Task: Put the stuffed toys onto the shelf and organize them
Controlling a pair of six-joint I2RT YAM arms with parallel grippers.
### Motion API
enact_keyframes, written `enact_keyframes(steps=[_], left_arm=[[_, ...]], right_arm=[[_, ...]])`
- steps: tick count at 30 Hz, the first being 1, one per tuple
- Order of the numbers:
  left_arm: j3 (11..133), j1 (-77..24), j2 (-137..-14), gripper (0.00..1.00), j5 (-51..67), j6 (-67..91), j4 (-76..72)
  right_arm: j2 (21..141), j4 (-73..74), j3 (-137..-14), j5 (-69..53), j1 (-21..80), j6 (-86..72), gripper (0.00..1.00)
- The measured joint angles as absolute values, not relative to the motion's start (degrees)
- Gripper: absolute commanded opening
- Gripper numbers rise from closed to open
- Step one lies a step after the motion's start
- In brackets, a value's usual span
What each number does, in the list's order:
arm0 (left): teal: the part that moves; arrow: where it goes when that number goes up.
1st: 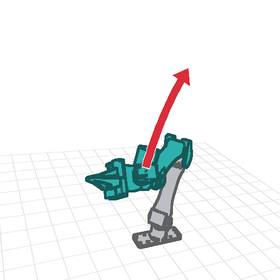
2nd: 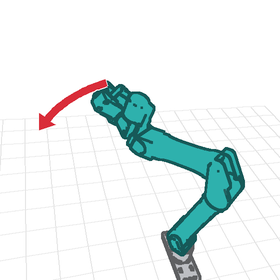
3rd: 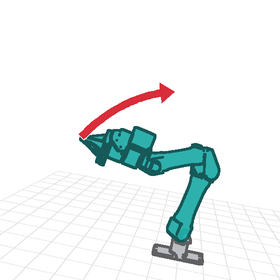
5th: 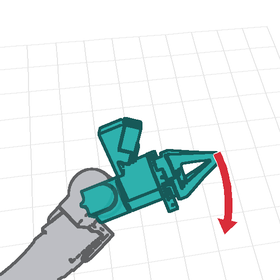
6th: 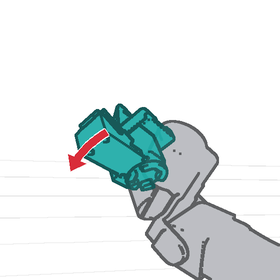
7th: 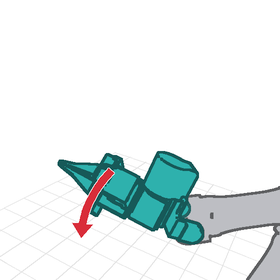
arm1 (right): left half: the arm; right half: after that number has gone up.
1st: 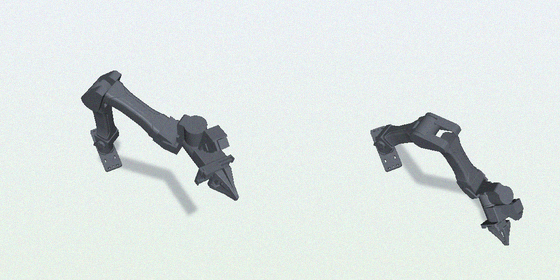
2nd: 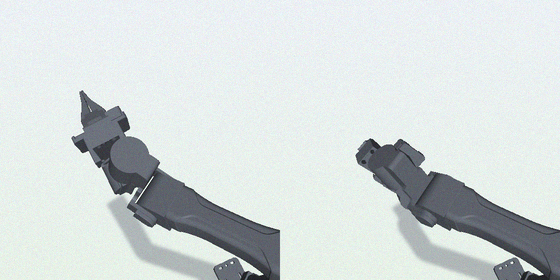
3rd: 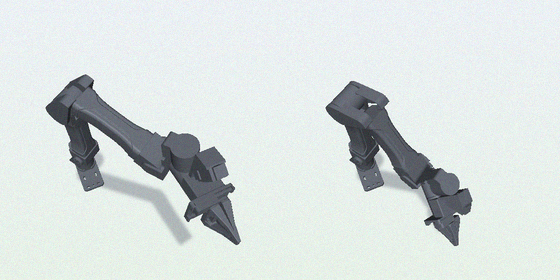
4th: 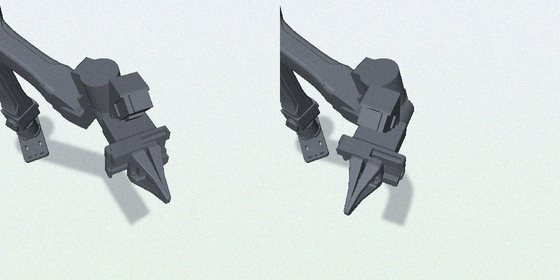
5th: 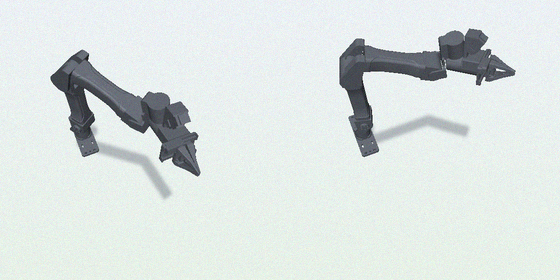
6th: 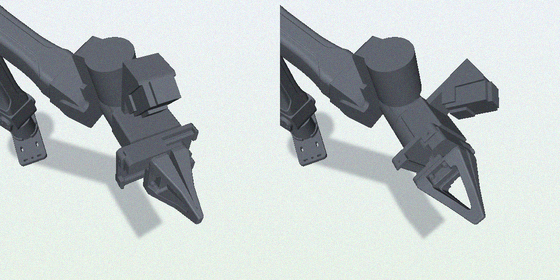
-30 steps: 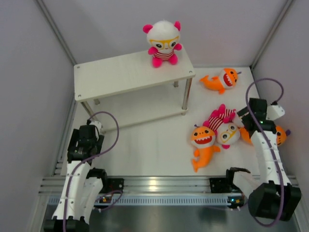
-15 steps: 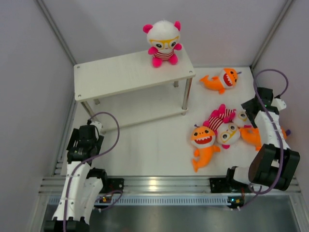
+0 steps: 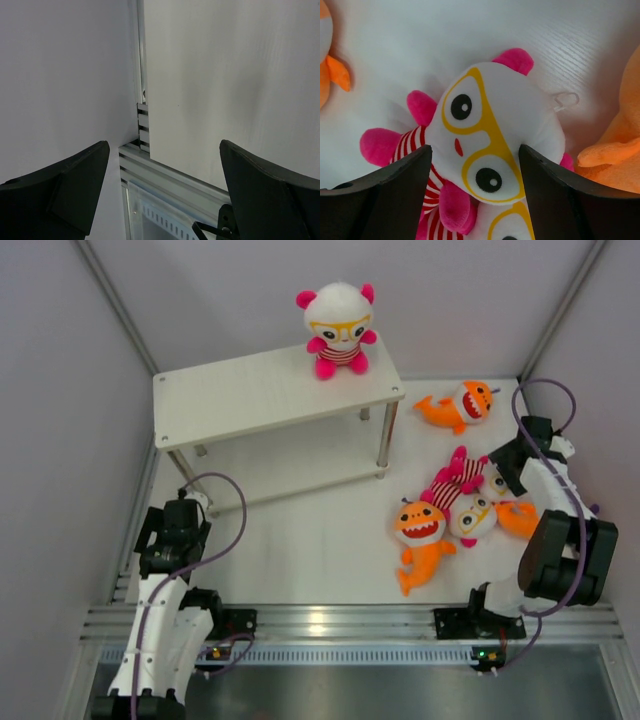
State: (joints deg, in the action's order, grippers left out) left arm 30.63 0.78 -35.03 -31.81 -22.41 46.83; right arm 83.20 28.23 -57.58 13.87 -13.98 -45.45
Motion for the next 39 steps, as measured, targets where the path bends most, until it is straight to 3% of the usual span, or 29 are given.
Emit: enact_keyframes(steps=[4, 7, 8, 11, 14, 27, 33, 39], left_arm=[[30.28, 0.78, -35.03, 0.98, -32.86, -22.46, 46.87], [30.20, 0.78, -35.03, 0.98, -33.28, -22.48, 46.87], [30.20, 0.78, -35.03, 0.98, -33.52, -22.48, 46.87], [30.20, 0.78, -35.03, 0.98, -33.98, -22.50, 46.89], [30.20, 0.78, -35.03, 0.98, -34.06, -22.50, 46.87], [28.45, 0.78, -35.03, 0.98, -34.13, -22.48, 46.92], [28.34, 0.78, -35.03, 0.98, -34.22, -22.41, 47.03], [28.23, 0.78, -34.96, 0.98, -34.94, -22.35, 47.00]], right_arm=[[84.25, 27.31, -56.66, 14.06, -13.98, -45.21, 0.54], [86.35, 26.55, -56.64, 14.00, -13.98, -44.88, 0.31], [86.85, 26.24, -56.60, 13.91, -14.00, -44.84, 0.17], [86.85, 24.95, -55.72, 13.52, -13.98, -44.64, 0.04], [84.84, 22.94, -54.02, 13.39, -14.00, -43.81, 0.00], [64.18, 10.26, -52.82, 23.09, -13.17, -25.43, 0.00], [60.34, -0.86, -57.17, 31.00, -3.42, -7.44, 0.00], [60.58, -8.27, -69.36, 32.95, 8.32, 10.57, 0.00]])
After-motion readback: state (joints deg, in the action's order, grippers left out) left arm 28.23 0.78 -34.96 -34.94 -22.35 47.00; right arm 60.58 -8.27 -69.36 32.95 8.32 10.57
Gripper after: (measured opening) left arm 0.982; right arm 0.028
